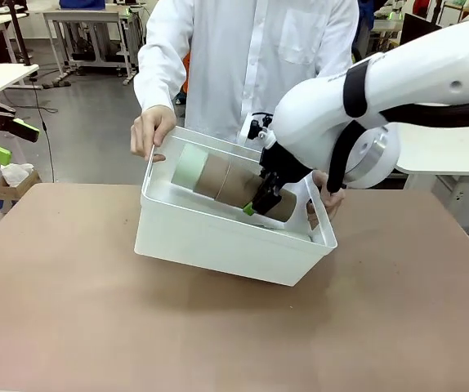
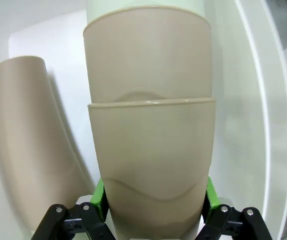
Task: Stack the cups and store them in the basket.
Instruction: Place the stack of Reusable plastic cups into the Pantry Basket.
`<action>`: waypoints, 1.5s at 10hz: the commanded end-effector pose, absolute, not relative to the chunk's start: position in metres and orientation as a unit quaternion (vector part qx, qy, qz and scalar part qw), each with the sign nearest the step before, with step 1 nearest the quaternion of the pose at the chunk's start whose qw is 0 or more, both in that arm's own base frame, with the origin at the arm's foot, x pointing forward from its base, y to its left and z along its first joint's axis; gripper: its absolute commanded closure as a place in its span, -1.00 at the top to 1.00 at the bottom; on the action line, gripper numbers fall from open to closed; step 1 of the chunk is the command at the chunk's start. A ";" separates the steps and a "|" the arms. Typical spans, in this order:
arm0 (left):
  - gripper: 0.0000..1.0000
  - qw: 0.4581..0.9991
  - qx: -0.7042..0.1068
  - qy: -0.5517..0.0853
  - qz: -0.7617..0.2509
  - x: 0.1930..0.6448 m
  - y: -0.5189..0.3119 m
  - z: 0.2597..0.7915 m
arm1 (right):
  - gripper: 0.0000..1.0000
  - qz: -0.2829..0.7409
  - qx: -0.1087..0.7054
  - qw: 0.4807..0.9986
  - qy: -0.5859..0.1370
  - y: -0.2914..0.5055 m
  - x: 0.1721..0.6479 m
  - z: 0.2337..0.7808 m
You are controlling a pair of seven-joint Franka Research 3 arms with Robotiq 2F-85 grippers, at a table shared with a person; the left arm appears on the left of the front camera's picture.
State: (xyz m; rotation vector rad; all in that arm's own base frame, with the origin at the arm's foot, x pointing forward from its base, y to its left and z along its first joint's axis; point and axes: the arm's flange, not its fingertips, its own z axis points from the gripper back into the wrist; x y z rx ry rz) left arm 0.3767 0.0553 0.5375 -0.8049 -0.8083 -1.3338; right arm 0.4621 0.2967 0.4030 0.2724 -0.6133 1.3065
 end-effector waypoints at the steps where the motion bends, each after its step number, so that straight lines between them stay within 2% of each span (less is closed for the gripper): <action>1: 1.00 0.639 -0.358 -0.354 -0.582 0.375 0.055 0.541 | 0.74 0.605 0.132 0.717 -0.320 0.295 0.467 0.388; 7: 1.00 0.639 -0.358 -0.354 -0.582 0.375 0.055 0.541 | 0.74 0.601 0.153 0.707 -0.340 0.283 0.473 0.377; 8: 1.00 0.639 -0.358 -0.354 -0.582 0.375 0.055 0.541 | 1.00 0.599 0.152 0.710 -0.338 0.280 0.473 0.377; 9: 1.00 0.639 -0.358 -0.354 -0.582 0.375 0.055 0.541 | 1.00 0.598 0.147 0.713 -0.336 0.278 0.475 0.380; 12: 1.00 0.639 -0.358 -0.354 -0.582 0.375 0.055 0.541 | 1.00 0.602 0.129 0.715 -0.331 0.273 0.473 0.394; 15: 1.00 0.639 -0.358 -0.354 -0.582 0.375 0.055 0.541 | 1.00 0.595 0.140 0.721 -0.326 0.255 0.459 0.442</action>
